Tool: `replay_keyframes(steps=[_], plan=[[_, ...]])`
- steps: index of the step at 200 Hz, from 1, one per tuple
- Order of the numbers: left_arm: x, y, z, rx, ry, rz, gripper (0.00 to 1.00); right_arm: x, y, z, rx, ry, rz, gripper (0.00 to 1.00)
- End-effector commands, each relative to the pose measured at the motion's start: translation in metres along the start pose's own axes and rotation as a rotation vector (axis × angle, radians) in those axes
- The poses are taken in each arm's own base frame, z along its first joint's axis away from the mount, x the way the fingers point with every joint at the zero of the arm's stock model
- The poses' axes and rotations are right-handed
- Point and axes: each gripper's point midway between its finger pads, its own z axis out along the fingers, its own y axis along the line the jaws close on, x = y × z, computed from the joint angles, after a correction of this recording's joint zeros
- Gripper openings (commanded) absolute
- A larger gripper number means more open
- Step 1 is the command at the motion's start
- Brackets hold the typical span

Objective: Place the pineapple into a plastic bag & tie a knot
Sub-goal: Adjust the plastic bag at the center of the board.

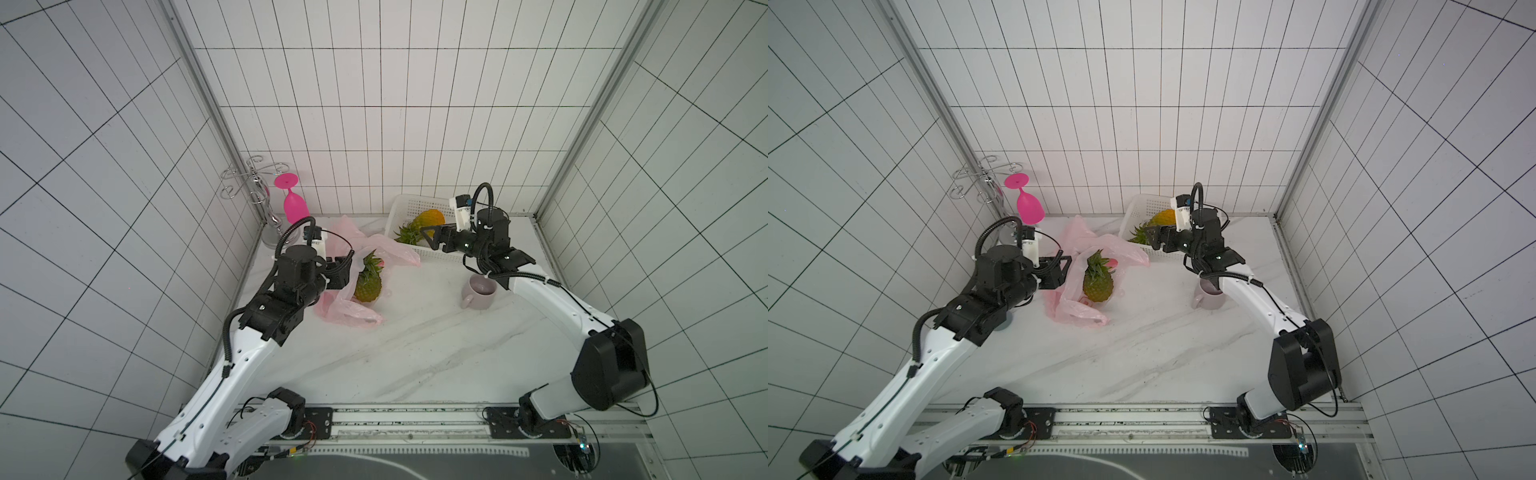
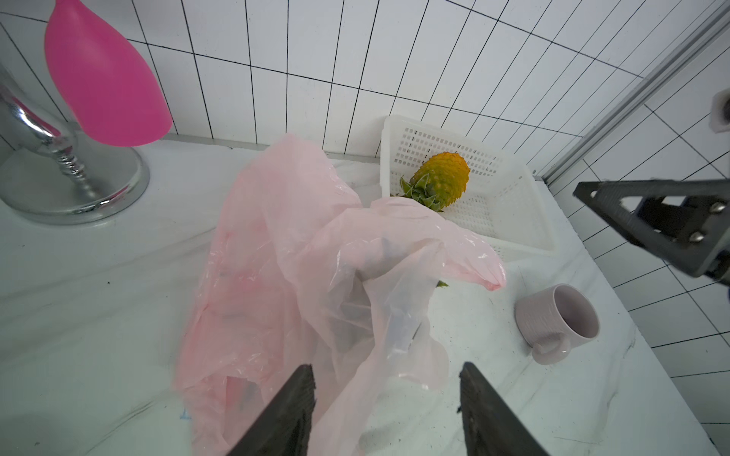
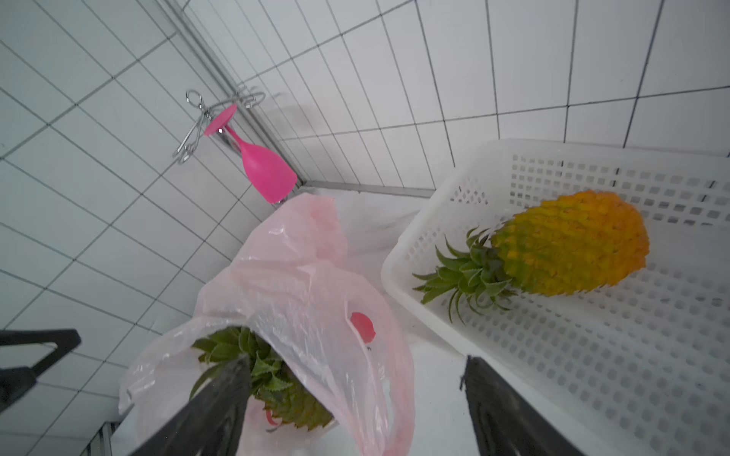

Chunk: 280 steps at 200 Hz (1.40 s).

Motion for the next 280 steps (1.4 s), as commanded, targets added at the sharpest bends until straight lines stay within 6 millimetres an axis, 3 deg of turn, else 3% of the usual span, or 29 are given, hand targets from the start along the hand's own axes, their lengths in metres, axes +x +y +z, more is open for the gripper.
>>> replay_keyframes(steps=[1,38,68,85,142,202,239,280], plan=[[0.042,0.0,-0.029,0.004,0.146,-0.108,0.6,0.053,-0.004,0.002,0.042,0.126,-0.134,0.88],[0.103,-0.028,-0.05,0.129,0.288,-0.252,0.6,0.07,-0.006,0.006,0.066,0.16,-0.197,0.9],[0.159,-0.042,-0.036,0.136,0.444,-0.246,0.62,0.085,-0.006,0.019,0.067,0.217,-0.232,0.9],[0.177,-0.051,-0.025,0.149,0.477,-0.231,0.62,0.095,-0.003,0.025,0.065,0.243,-0.249,0.9],[0.17,-0.068,0.009,0.158,0.418,-0.219,0.65,0.113,-0.004,0.044,0.083,0.294,-0.277,0.89],[0.171,-0.048,0.033,0.03,0.359,-0.184,0.69,0.113,-0.011,0.055,0.109,0.283,-0.274,0.87],[0.16,-0.037,0.041,-0.032,0.272,-0.157,0.73,0.108,-0.007,0.059,0.092,0.265,-0.274,0.76],[0.168,-0.026,0.057,-0.088,0.252,-0.127,0.75,0.102,-0.006,0.062,0.092,0.255,-0.28,0.7]])
